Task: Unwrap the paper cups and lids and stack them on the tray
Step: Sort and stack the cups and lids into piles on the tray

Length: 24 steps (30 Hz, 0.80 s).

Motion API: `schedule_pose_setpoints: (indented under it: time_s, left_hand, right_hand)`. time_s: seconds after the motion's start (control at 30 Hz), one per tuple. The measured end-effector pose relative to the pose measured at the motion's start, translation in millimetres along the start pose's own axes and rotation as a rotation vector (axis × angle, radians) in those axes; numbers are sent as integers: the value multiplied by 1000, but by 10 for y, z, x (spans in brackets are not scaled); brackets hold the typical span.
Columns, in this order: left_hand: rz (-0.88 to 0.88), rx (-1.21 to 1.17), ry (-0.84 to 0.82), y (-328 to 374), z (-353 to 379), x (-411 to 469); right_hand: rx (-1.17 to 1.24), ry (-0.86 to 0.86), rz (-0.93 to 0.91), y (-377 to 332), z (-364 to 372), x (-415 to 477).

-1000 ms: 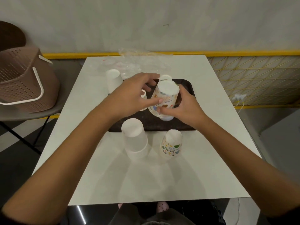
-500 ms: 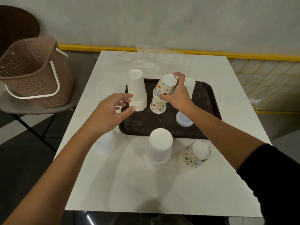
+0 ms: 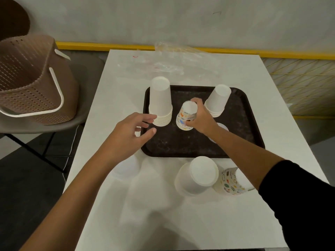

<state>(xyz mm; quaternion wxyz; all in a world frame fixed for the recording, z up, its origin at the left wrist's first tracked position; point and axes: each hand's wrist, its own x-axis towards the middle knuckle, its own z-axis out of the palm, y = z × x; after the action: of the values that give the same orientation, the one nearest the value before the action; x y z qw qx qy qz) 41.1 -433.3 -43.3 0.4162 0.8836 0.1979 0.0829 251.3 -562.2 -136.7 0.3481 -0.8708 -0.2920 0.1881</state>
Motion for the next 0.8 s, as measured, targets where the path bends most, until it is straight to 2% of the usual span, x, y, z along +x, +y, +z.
schedule_pose_setpoints:
  time_s: [0.17, 0.33, 0.53, 0.67, 0.8]
  left_hand:
    - [99, -60, -11, -9, -36, 35]
    - [162, -104, 4, 18, -18, 30]
    - [98, -26, 17, 128, 18, -55]
    - [142, 84, 155, 349, 74, -218]
    - [195, 151, 260, 761, 226, -420]
  right_hand:
    - [118, -46, 82, -36, -145, -88]
    - [73, 0, 124, 9, -471, -308]
    - [209, 51, 127, 149, -727, -554]
    - [277, 21, 85, 270, -888, -779]
    - [228, -51, 36, 497, -1092, -945]
